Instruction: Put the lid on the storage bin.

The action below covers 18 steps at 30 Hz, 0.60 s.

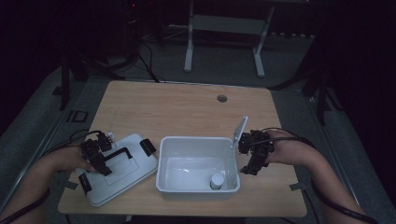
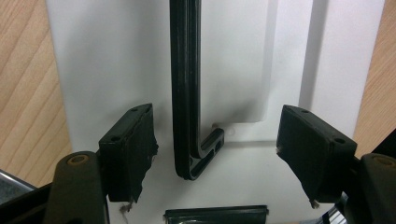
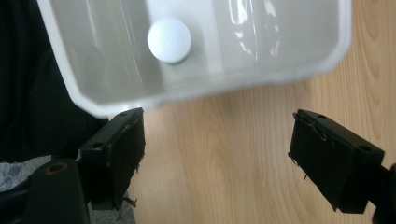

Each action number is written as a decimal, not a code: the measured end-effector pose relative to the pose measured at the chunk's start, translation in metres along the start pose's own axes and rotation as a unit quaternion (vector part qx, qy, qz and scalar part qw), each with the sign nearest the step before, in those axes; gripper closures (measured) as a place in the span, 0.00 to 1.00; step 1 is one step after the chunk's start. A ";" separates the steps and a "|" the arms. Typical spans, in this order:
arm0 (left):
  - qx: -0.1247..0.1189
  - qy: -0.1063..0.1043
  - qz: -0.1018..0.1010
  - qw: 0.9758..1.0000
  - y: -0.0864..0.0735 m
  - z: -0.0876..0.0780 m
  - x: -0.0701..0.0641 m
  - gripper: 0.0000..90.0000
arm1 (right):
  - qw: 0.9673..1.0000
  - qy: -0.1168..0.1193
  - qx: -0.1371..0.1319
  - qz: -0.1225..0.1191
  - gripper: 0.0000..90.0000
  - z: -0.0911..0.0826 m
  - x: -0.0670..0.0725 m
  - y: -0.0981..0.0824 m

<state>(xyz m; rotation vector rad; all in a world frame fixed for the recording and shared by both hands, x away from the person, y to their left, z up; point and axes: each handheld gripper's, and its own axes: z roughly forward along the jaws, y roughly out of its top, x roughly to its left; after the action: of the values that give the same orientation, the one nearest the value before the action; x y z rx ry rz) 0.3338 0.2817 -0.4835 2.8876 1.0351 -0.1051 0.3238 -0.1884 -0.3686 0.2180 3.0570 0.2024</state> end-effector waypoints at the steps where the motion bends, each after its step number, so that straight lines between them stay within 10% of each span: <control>1: 0.004 -0.005 -0.004 1.000 0.000 0.000 0.000 0.31 | 1.000 -0.003 0.000 0.003 0.20 -0.001 -0.001 -0.008; 18: -0.011 -0.003 -0.016 1.000 -0.003 -0.001 0.003 0.31 | 0.999 -0.015 0.006 0.043 0.20 0.024 -0.010 -0.058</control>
<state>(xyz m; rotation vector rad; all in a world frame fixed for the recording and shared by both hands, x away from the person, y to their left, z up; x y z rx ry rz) 0.3344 0.2859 -0.4827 2.8505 1.0735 -0.1025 0.3276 -0.2434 -0.3999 0.3490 3.0233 0.1835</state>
